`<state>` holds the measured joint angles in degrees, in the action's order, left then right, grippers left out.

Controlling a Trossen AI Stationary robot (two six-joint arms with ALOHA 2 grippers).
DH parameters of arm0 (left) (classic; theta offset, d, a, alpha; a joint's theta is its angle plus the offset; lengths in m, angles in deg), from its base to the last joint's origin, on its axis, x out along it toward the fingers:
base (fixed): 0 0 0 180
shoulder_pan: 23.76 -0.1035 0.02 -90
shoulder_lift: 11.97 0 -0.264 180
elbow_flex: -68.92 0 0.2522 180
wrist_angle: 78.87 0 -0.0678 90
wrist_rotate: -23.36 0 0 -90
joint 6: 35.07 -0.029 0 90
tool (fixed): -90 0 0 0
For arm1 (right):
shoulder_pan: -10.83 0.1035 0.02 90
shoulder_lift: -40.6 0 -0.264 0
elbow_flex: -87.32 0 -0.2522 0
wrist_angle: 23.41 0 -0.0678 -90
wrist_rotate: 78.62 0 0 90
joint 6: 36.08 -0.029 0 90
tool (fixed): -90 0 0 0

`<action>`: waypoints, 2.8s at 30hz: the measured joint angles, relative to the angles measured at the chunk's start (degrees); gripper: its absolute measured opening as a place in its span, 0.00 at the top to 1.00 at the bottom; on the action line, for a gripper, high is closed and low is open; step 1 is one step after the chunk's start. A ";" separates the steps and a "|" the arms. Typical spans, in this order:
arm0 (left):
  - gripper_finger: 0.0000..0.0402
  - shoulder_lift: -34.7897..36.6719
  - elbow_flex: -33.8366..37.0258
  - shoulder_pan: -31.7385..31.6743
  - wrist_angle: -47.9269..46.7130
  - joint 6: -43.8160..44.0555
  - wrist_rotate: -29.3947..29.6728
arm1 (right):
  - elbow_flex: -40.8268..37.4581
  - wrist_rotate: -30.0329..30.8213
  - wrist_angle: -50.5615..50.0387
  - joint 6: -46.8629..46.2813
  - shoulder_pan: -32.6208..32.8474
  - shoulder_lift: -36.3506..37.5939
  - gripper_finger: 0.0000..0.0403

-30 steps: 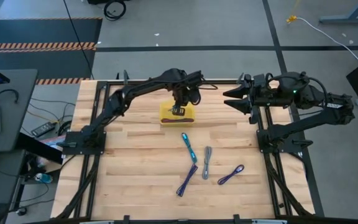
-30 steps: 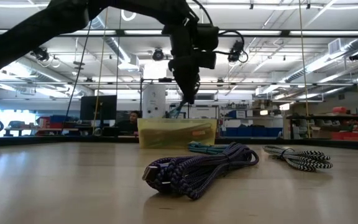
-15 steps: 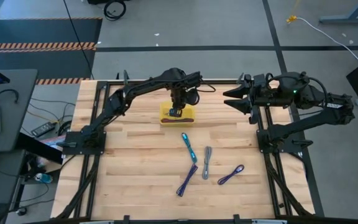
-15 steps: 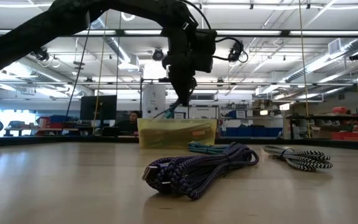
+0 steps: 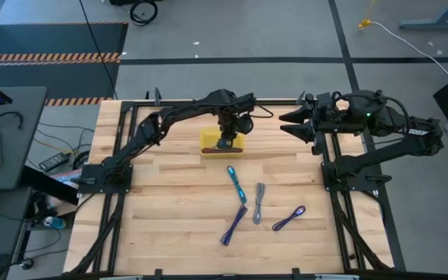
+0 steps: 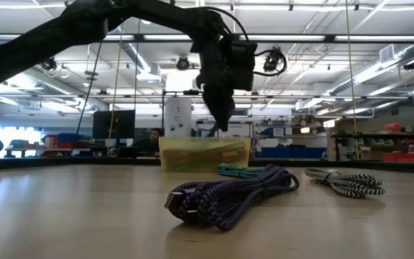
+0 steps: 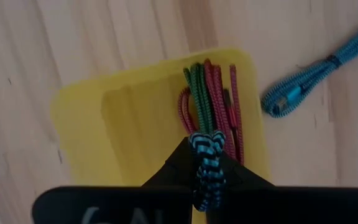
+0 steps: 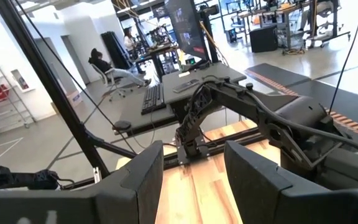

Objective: Pick and place USB-C Cables
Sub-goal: Put the top blue charger cable into the bin, then put the blue charger cable into the bin

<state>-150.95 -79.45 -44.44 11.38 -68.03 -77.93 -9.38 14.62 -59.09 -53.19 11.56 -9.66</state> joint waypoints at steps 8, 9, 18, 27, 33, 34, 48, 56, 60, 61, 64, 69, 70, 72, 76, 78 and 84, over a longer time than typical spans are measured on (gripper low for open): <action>0.97 -2.38 0.03 0.26 -2.03 -0.78 0.09 | 0.00 0.02 -0.96 -0.90 0.04 -0.07 0.56; 0.97 -2.73 0.04 0.27 -2.15 -1.11 0.09 | 0.00 0.02 -0.98 -0.90 0.06 -0.07 0.56; 0.97 -5.42 0.02 0.57 -2.69 -2.25 0.04 | 0.00 0.07 -1.41 -0.90 0.00 -0.07 0.56; 0.97 -5.63 0.02 0.46 -1.93 -2.20 -0.02 | 0.00 0.07 -1.39 -0.86 0.00 -0.07 0.56; 0.91 -5.63 0.02 0.35 -1.06 -1.12 -0.09 | 0.00 0.07 -1.39 -0.88 0.00 -0.07 0.56; 0.88 -5.63 0.02 0.35 -0.98 -1.10 -0.09 | 0.00 0.07 -1.39 -0.88 0.02 -0.07 0.56; 0.84 -5.62 0.03 1.32 0.90 -0.66 0.00 | 0.00 0.07 -1.39 -0.84 0.02 -0.07 0.56; 0.81 -5.61 0.02 0.79 0.86 2.35 0.02 | 0.00 0.07 -1.41 -0.75 0.01 -0.07 0.56; 0.76 -5.56 0.02 0.34 0.71 2.39 0.05 | 0.00 0.07 -1.48 -0.75 0.00 -0.07 0.56; 0.74 -5.56 0.02 0.22 0.61 2.57 0.06 | 0.00 0.07 -1.50 -0.75 0.00 -0.07 0.56; 0.70 -5.54 0.04 -0.07 0.55 3.82 0.28 | 0.00 0.07 -1.50 -0.75 0.01 -0.07 0.56; 0.62 -5.54 -0.08 -0.16 0.34 4.21 0.94 | 0.02 0.07 -1.52 -0.75 0.02 -0.07 0.56; 0.61 -5.54 -0.27 -0.16 -0.13 4.40 0.95 | 0.02 0.07 -1.52 -0.75 0.01 -0.07 0.56; 0.59 -5.29 -0.31 -0.13 -0.48 5.36 0.94 | 0.02 0.07 -1.54 -0.75 0.00 -0.07 0.56; 0.58 -3.72 -0.31 0.02 -2.86 7.06 0.96 | 0.02 0.07 -1.97 -0.75 0.02 -0.09 0.56; 0.59 -2.04 -0.33 0.04 -3.93 8.44 0.88 | 0.02 0.07 -2.09 -0.75 0.00 -0.09 0.56; 0.59 4.90 -0.39 1.07 -5.22 12.12 -3.01 | 0.02 0.07 -2.13 -0.29 0.02 -0.09 0.56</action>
<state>-146.05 -79.84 -43.38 6.15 -55.92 -80.94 -9.36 14.69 -61.23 -53.48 11.58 -9.74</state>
